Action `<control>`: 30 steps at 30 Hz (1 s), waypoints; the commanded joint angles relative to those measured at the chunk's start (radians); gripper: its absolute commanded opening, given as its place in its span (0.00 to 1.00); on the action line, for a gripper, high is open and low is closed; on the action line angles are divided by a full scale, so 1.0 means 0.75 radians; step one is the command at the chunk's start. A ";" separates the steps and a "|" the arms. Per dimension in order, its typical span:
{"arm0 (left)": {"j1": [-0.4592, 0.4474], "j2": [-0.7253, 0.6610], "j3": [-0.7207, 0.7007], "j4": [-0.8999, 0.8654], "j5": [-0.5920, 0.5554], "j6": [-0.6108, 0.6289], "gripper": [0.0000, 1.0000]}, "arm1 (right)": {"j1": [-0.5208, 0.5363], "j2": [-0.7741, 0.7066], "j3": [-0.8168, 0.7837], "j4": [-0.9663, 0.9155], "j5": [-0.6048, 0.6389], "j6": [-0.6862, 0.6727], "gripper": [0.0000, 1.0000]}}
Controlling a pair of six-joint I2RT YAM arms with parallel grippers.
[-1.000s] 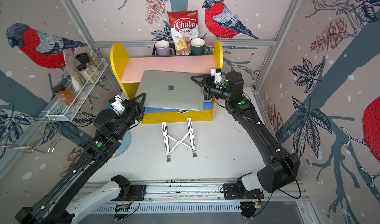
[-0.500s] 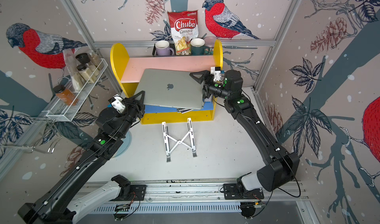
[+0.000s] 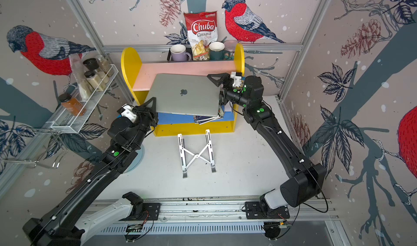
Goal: Close the laptop lid and set it aside
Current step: Place the laptop on the shelf.
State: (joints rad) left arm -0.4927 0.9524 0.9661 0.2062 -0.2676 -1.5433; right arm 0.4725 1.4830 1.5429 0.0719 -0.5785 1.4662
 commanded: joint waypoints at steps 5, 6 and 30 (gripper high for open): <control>0.000 0.068 0.041 0.249 0.052 -0.035 0.00 | 0.020 0.058 0.037 0.041 0.051 0.055 0.89; 0.000 0.077 0.044 0.257 0.051 -0.042 0.00 | 0.018 0.056 0.032 0.032 0.060 0.051 0.89; 0.000 0.130 0.126 0.191 -0.056 -0.107 0.00 | -0.020 0.002 -0.161 -0.052 0.119 -0.028 0.92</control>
State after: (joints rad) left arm -0.4919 1.0492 1.0367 0.2180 -0.3412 -1.5703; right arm 0.4679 1.4700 1.4376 0.1783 -0.5301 1.3872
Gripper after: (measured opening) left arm 0.143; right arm 0.922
